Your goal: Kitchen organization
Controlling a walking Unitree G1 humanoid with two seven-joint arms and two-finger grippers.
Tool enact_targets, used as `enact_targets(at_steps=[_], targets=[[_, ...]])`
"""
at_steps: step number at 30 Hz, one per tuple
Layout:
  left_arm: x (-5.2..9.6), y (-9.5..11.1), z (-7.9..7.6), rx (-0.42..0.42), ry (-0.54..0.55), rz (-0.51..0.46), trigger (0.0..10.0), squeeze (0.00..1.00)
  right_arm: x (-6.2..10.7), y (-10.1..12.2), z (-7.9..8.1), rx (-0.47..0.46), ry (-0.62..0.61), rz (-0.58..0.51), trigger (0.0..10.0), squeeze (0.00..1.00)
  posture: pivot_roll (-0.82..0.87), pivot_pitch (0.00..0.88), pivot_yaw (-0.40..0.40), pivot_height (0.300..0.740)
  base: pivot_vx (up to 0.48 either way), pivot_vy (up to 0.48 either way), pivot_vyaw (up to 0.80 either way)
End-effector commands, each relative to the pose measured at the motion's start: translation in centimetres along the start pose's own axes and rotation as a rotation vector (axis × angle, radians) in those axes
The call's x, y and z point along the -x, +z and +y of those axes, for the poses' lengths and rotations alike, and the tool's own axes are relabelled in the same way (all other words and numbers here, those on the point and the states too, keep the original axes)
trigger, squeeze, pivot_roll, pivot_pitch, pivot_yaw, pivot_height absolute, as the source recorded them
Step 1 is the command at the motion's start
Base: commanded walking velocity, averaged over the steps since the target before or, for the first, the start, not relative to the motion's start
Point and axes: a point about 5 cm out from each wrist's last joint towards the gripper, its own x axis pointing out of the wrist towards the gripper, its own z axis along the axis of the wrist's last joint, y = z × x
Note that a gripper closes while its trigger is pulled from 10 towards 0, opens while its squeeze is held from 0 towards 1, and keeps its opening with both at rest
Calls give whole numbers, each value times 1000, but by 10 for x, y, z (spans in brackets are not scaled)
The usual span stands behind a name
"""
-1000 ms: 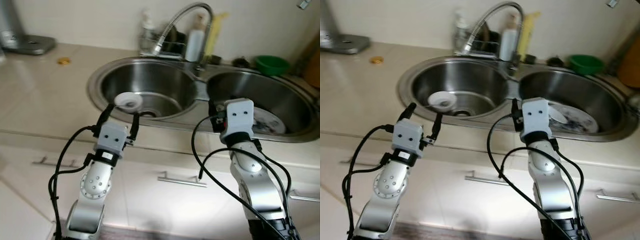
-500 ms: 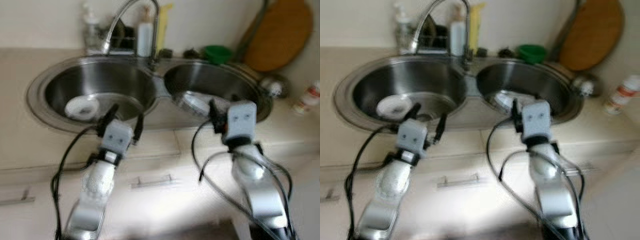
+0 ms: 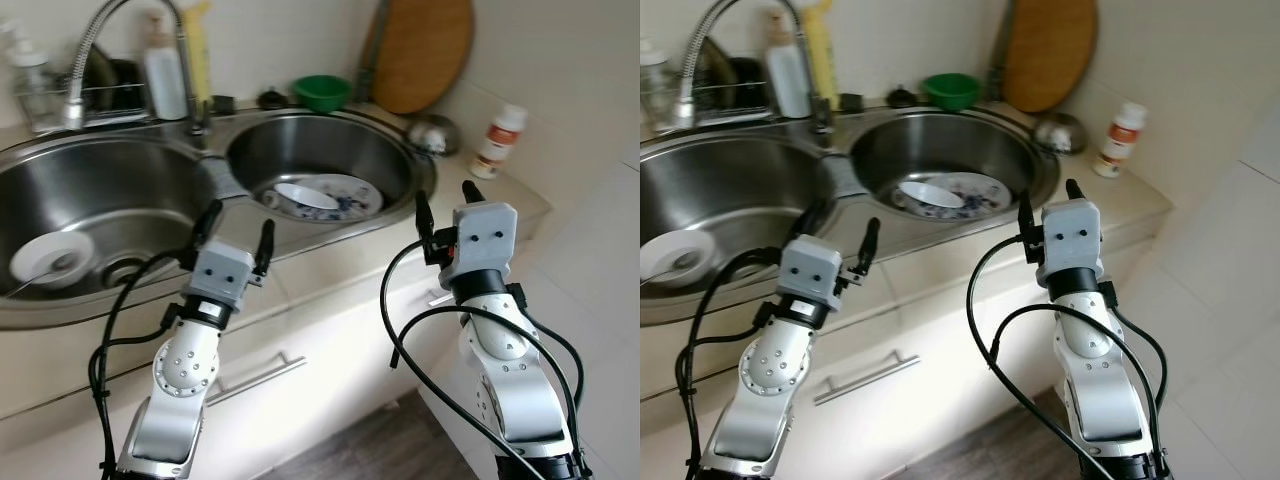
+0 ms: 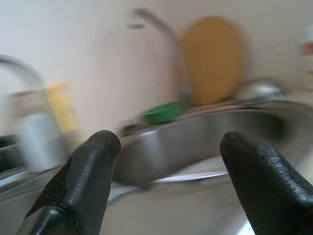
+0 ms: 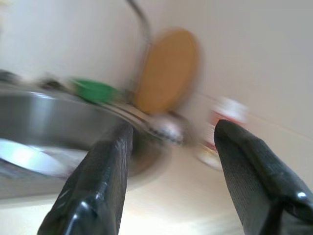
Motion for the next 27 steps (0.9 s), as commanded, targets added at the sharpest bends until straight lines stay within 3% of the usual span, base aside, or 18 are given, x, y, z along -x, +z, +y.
enact_targets(at_steps=[1,17,27], targets=[[-2,7,-6,7,-22,-33,10000,0,0,2,-6,0,-20,-9,10000,0,54,0,-66,740,0,0,-800],[0,6,-9,12,-40,-41,10000,0,3,1,-8,13,-43,-14,10000,0,54,0,-66,740,0,0,-800],[0,7,-11,18,-43,-46,10000,0,4,0,-10,19,-62,-15,10000,0,54,0,-65,740,0,-258,-800]])
